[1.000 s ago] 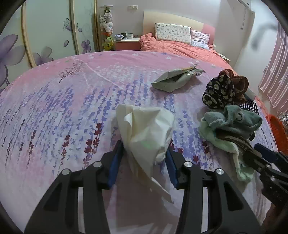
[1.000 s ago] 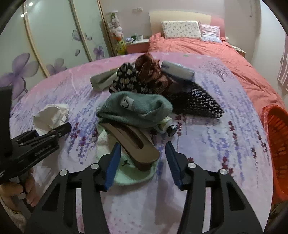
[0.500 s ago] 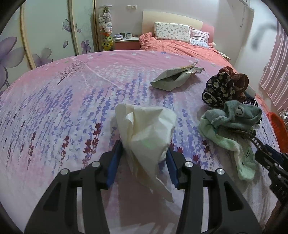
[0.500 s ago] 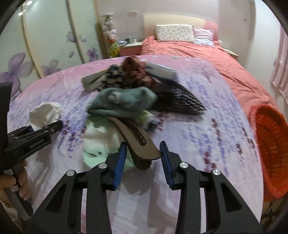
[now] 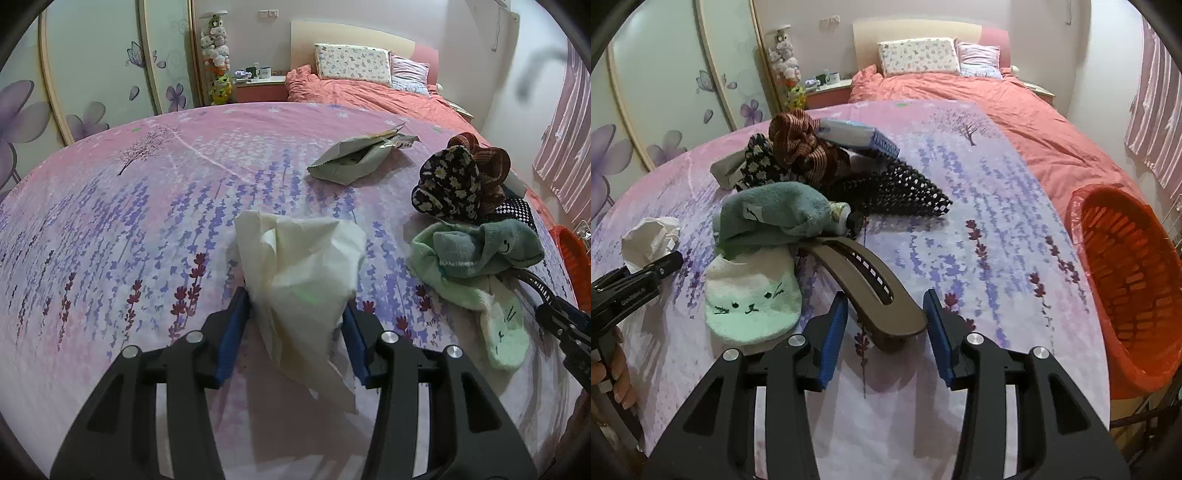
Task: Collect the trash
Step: 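Lift the tissue with the left tool while the right tool grasps the brown hair clip, then drop the tissue and hair clip into the orange basket, opening both tools, then return both tools to the bed pile, then grasp the green cat-face sock with the left tool while the right tool grasps the grey-green towel, then lift the sock and towel and carry them toward the orange basket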
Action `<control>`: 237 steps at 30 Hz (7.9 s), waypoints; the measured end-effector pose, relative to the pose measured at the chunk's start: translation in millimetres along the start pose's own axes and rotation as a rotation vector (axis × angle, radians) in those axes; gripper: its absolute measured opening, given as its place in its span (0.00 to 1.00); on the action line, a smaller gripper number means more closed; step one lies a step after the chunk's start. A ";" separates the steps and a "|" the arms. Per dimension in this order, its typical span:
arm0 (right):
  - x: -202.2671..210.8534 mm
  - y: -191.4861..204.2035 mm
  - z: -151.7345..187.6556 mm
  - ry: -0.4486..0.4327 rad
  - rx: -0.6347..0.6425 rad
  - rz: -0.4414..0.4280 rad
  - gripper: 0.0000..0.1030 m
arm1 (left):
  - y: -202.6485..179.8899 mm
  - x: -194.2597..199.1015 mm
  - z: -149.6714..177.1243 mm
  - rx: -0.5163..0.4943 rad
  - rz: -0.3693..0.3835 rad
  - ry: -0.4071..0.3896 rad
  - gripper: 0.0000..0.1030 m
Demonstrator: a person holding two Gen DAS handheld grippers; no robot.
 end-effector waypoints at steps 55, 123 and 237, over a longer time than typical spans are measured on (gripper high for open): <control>129.4 -210.1 -20.6 -0.428 -0.365 0.336 0.28 | -314.1 120.9 -37.0 -0.244 0.616 -0.171 0.34; 53.0 -61.1 -12.4 -0.181 -0.109 0.030 0.55 | -120.7 18.6 9.2 -0.059 0.192 0.014 0.08; 39.2 -46.9 -17.6 -0.132 -0.170 -0.043 0.11 | -32.7 4.3 -32.9 -0.070 0.136 -0.049 0.09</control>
Point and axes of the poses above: each gripper's, at about its wrist camera, not at the fingertips, and x roughly against the way its jaws point, y to its left, z to its underside, the point moved 4 cm from there along -x, roughly the way its jaws point, and after that the axes turned 12 degrees about -y, right-handed, at the moved point
